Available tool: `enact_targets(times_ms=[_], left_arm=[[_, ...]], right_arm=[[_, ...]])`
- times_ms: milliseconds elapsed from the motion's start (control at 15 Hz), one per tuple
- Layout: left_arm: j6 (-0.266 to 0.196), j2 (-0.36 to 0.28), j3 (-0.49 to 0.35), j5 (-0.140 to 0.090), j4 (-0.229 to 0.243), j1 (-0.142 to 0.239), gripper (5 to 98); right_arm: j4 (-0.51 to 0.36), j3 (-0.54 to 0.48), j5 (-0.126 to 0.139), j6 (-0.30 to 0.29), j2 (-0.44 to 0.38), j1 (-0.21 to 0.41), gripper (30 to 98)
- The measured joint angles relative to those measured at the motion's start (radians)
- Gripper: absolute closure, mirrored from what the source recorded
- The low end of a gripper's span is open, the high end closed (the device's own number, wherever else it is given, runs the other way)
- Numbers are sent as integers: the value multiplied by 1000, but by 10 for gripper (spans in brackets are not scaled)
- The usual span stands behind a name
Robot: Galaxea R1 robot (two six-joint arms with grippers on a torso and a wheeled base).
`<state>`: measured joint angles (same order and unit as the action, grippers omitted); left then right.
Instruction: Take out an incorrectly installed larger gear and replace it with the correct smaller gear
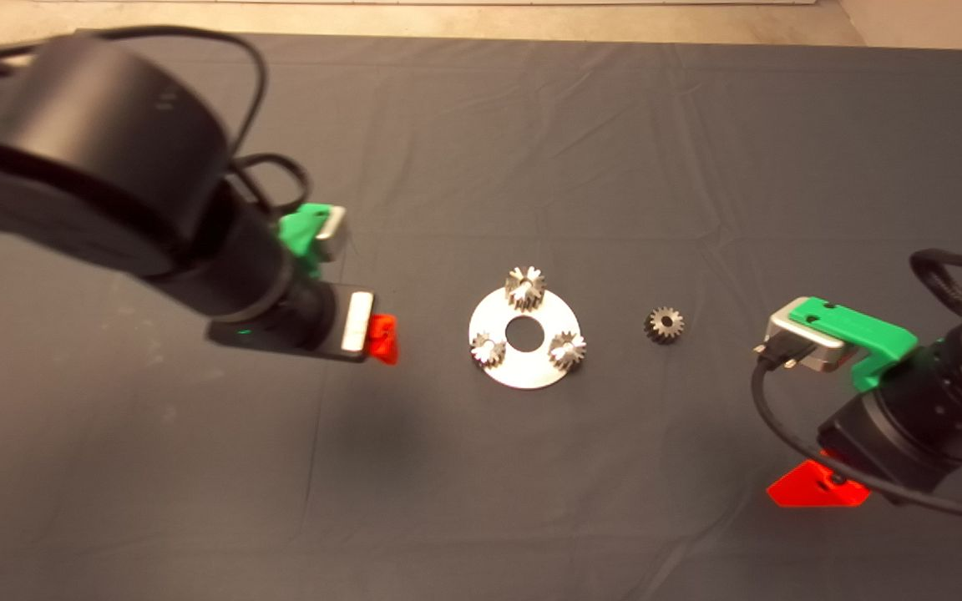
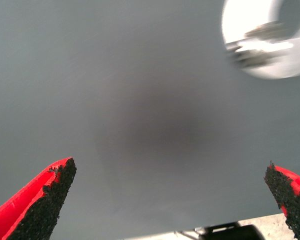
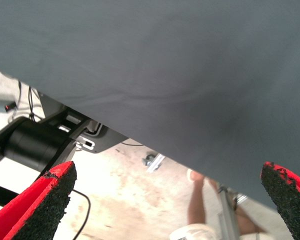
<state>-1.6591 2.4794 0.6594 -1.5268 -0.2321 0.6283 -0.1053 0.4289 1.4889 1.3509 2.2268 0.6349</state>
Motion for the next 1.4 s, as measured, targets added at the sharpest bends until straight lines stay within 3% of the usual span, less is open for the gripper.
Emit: enact_targets(times_ms=[67,200,400,533,800,867,1000,1133,1200,1400], left_arm=[[8,31,22,11,-27,-11,59],[29,68,134,11,-69,-59,59],[77,190,324,-10,-121,-134,59],[110,294,415,16,-129,-150,59],[210,397,575,20,-157,-162,59],[212,402,590,30,-159,-169,59],[229,416,612,89,-159,-168,59],[244,426,629,131,-159,-168,59],[245,429,638,145,-160,-168,59],[251,451,643,152,-159,-168,59]], right_arm=[[0,0,5,0,-28,0,308],[0,0,18,0,-52,0,308],[0,1,8,0,-37,0,308],[0,1,8,0,-40,0,308],[0,0,6,0,-38,0,308],[0,0,8,0,-39,0,308],[0,0,7,0,-39,0,308],[0,0,7,0,-38,0,308],[0,0,7,0,-38,0,308],[0,0,7,0,-39,0,308]])
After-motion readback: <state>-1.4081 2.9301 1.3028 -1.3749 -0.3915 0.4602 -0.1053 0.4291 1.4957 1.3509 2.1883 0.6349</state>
